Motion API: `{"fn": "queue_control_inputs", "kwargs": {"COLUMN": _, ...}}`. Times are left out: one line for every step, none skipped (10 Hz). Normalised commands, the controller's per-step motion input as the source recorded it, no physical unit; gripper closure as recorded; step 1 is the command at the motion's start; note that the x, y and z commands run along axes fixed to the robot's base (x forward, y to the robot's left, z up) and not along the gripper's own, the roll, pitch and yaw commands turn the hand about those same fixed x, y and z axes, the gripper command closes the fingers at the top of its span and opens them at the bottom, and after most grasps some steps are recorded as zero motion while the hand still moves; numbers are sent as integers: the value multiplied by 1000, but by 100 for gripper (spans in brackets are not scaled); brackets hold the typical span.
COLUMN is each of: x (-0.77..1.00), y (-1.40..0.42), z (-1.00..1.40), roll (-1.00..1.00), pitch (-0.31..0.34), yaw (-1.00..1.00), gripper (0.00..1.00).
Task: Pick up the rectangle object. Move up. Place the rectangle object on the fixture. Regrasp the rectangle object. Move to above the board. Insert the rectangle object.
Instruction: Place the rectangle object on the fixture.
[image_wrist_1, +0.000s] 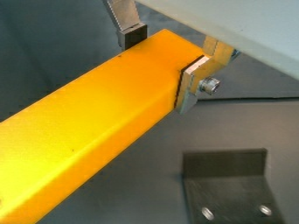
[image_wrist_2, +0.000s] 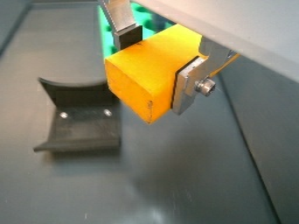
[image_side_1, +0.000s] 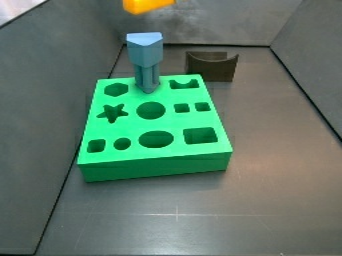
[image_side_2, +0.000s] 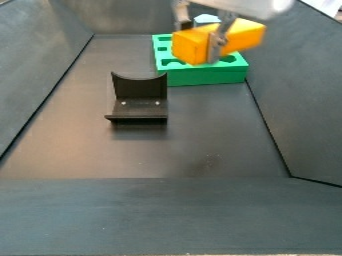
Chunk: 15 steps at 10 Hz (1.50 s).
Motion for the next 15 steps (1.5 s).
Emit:
{"fn": "queue_control_inputs", "kwargs": {"x": 264, "y": -1000, "z": -89, "roll": -140, "pitch": -34, "yaw": 1000, "gripper": 100}}
{"fn": "queue_control_inputs", "kwargs": {"x": 267, "y": -1000, "z": -95, "roll": -146, "pitch": -35, "yaw": 1000, "gripper": 100}}
{"fn": "queue_control_inputs", "kwargs": {"x": 232, "y": -825, "z": -83, "roll": -153, "pitch": -35, "yaw": 1000, "gripper": 100}}
{"fn": "queue_control_inputs", "kwargs": {"x": 176, "y": -575, "z": -68, "roll": -160, "pitch": -32, "yaw": 1000, "gripper": 100}}
{"fn": "queue_control_inputs", "kwargs": {"x": 141, "y": -408, "z": -55, "roll": -165, "pitch": -29, "yaw": 1000, "gripper": 100}}
{"fn": "queue_control_inputs", "kwargs": {"x": 88, "y": -143, "z": -31, "roll": -179, "pitch": -25, "yaw": 1000, "gripper": 100}}
{"fn": "queue_control_inputs", "kwargs": {"x": 64, "y": -63, "z": -23, "roll": -197, "pitch": -21, "yaw": 1000, "gripper": 100}}
{"fn": "queue_control_inputs", "kwargs": {"x": 44, "y": -20, "z": -20, "roll": -226, "pitch": -15, "yaw": 1000, "gripper": 100}}
{"fn": "queue_control_inputs", "kwargs": {"x": 39, "y": -16, "z": -20, "roll": -244, "pitch": -12, "yaw": 1000, "gripper": 100}}
{"fn": "queue_control_inputs", "kwargs": {"x": 29, "y": -4, "z": -23, "roll": -286, "pitch": -1, "yaw": 991, "gripper": 100}}
{"fn": "queue_control_inputs", "kwargs": {"x": 1000, "y": 641, "z": 178, "roll": -1000, "pitch": 135, "yaw": 401, "gripper": 100}}
{"fn": "queue_control_inputs", "kwargs": {"x": 1000, "y": 645, "z": 170, "roll": -1000, "pitch": 159, "yaw": 228, "gripper": 100}}
{"fn": "queue_control_inputs", "kwargs": {"x": 1000, "y": 590, "z": 133, "roll": -1000, "pitch": 203, "yaw": 170, "gripper": 100}}
{"fn": "queue_control_inputs", "kwargs": {"x": 1000, "y": 440, "z": 93, "roll": -1000, "pitch": 248, "yaw": 126, "gripper": 100}}
{"fn": "queue_control_inputs", "kwargs": {"x": 906, "y": 265, "z": 61, "roll": -1000, "pitch": 269, "yaw": 92, "gripper": 100}}
